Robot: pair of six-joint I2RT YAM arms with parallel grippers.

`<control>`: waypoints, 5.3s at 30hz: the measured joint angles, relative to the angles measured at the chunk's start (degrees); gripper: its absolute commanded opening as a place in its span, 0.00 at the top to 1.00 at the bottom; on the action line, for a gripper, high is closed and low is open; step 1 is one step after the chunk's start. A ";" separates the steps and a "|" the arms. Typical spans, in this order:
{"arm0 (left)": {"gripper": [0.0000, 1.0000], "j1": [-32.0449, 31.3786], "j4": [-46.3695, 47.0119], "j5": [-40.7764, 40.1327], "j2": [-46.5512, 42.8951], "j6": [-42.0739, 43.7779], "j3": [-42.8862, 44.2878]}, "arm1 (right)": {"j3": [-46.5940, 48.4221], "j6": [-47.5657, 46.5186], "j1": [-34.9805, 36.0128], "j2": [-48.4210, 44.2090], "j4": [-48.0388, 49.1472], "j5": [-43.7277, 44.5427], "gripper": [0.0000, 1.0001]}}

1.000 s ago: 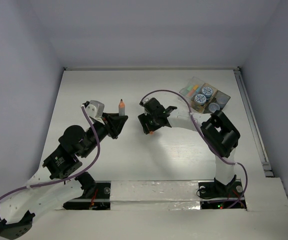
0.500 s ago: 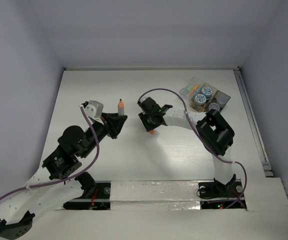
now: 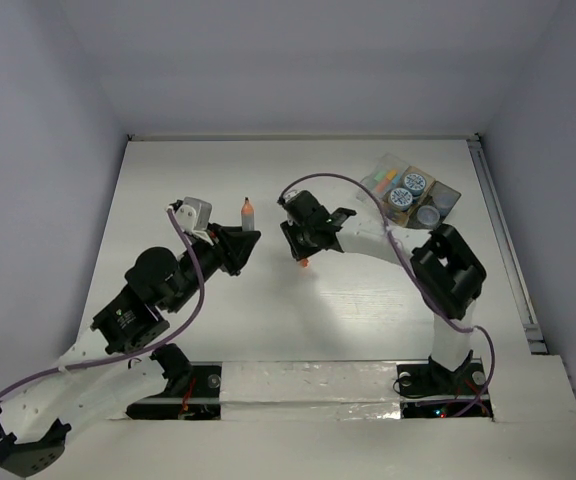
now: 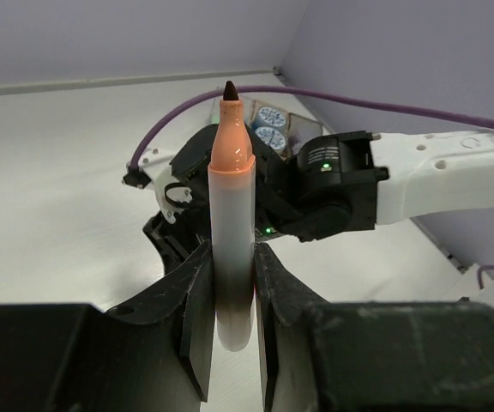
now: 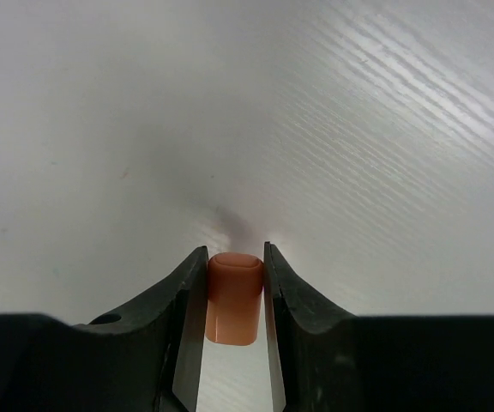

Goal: Sort the stationery into containers
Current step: Close the pen cap on the pen.

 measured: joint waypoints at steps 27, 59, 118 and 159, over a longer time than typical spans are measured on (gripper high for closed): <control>1.00 -1.68 28.72 8.57 17.31 -8.48 -21.16 | -6.58 15.34 -5.66 -25.46 18.88 -2.73 0.99; 1.00 -0.66 32.89 7.41 32.41 -6.34 -13.84 | -14.25 17.29 -4.61 -28.89 24.63 1.51 0.99; 1.00 0.92 30.53 6.73 30.47 -7.02 -10.43 | -25.99 18.53 1.09 -37.13 39.21 7.06 0.99; 0.72 4.63 16.02 13.64 29.44 -4.61 -1.46 | -25.83 24.20 -2.64 -36.52 43.69 0.59 1.00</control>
